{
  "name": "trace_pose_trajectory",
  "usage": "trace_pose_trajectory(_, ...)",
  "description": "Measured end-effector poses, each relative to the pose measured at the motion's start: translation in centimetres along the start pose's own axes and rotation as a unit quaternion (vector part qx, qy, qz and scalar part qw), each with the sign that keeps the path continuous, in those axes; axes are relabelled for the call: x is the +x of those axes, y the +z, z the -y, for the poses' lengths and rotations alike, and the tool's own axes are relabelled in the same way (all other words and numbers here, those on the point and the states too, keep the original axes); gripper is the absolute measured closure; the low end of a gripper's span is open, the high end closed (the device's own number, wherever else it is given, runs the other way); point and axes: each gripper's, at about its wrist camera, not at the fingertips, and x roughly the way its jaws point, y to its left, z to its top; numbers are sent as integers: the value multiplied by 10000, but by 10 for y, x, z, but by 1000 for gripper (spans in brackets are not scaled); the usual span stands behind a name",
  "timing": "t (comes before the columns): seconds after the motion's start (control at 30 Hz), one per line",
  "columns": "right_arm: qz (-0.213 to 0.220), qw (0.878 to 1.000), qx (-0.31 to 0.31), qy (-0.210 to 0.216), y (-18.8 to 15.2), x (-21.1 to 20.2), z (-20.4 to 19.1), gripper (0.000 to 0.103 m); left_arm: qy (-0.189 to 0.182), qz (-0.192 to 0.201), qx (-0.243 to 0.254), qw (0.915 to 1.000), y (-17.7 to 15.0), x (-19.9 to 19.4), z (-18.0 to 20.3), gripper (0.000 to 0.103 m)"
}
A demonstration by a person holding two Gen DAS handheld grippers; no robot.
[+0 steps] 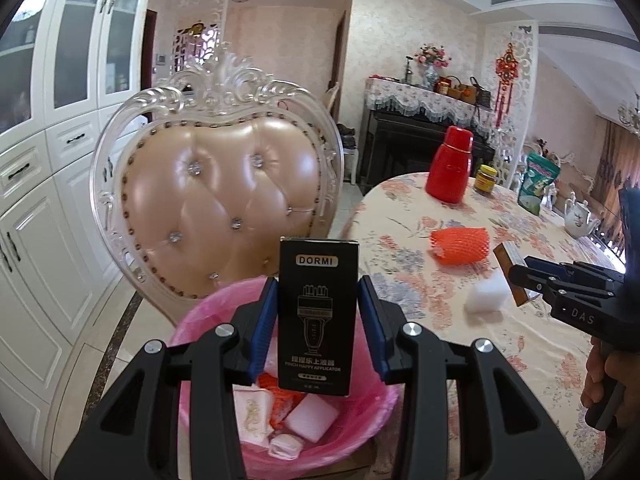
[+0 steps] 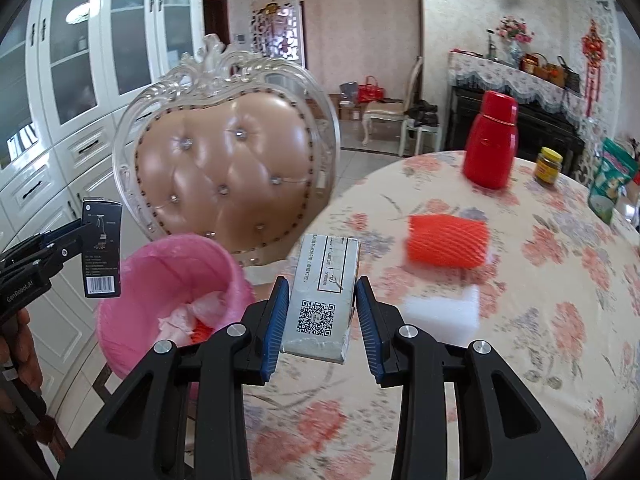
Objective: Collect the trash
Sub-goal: 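Carry both boxes over the pink wastebasket and open both tools to drop them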
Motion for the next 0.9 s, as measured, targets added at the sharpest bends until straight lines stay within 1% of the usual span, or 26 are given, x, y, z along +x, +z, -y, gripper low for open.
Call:
trace_pose_trajectory(0.23,-17,9994,-213,262,10,12,-34,69,171,-19,-143,9998,-4,-6,-25,64)
trace_pose_trajectory(0.5,-30,9975,-394,581,17,24,-68,69,309,-37,-264,9992,-8,-12,-45,64)
trace_pose_trajectory(0.7,-69,9955,-583,745,18,33,-95,69,372,-46,-362,9986,-11,-15,-55,63)
trace_pose_trajectory(0.9,-147,9940,-647,864,17,43,-108,68,396,-46,-421,9983,-12,-16,-61,63)
